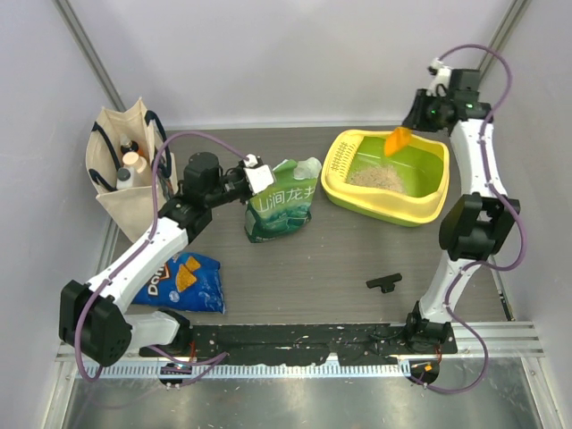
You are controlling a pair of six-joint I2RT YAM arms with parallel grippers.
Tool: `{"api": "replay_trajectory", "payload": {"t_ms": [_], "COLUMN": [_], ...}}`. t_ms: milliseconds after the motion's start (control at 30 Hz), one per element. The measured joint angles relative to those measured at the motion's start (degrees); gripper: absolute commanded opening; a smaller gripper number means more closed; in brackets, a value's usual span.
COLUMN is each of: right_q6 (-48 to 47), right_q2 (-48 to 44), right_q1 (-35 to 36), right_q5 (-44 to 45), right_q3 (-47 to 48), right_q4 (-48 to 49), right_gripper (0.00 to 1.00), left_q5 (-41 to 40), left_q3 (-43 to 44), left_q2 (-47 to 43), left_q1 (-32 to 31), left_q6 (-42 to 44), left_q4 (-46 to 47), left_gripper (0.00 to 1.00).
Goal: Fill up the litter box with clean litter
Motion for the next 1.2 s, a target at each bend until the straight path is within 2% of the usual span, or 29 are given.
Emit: {"api": "replay_trajectory", "payload": {"t_ms": [100,200,233,367,500,633,800,833,933,1200], "right_q6": [-2.84,-2.97,-2.62,0.07,0.98,1.57,2.1,2.05,1.42,-10.49], "right_q2": [-0.46,-1.38,-1.9,-4.02,-5.31,-6.03,-6.08,-6.08,-6.16,-6.36], "right_q1": [4.76,7.15,7.21,7.5,10.32,15.17,18.4,18.43,18.73,22.14], "right_q5": [1.29,-1.64,-3.08,-10.4,-15.08,-19.43,-23.17,-23.82,-24.26,-23.15], "right_q3": [0.35,0.35,0.35,1.44,2.89,2.89,5.95,9.55,12.13,13.92], "right_q4": [0.28,0.87,1.44,2.86,3.37,3.1,-0.04,-1.4,-2.34,-11.5], "right_gripper": [0.01,0.01,0.01,0.01,0.01,0.01,0.01,0.01,0.01,0.01], "left_q5": [0.04,0.09,0.24,2.49,4.39,4.83,4.98,4.98,4.83,2.8], "left_q3": [2.08,5.86,7.17,14.27,20.59,24.68,27.12,27.52,27.91,26.69], "left_q2": [0.59,2.29,2.93,5.44,8.72,12.74,15.8,15.89,15.87,14.62], "left_q1": [0.0,0.0,0.02,0.11,0.11,0.11,0.11,0.11,0.11,0.11], "left_q6": [-1.92,-4.96,-6.21,-10.36,-14.27,-17.0,-18.05,-18.08,-18.03,-18.62], "left_q4": [-3.06,-7.93,-9.31,-12.98,-15.1,-17.55,-21.59,-22.93,-23.47,-21.49], "left_gripper": [0.0,0.3,0.44,0.5,0.47,0.31,0.26,0.14,0.0,0.0]}}
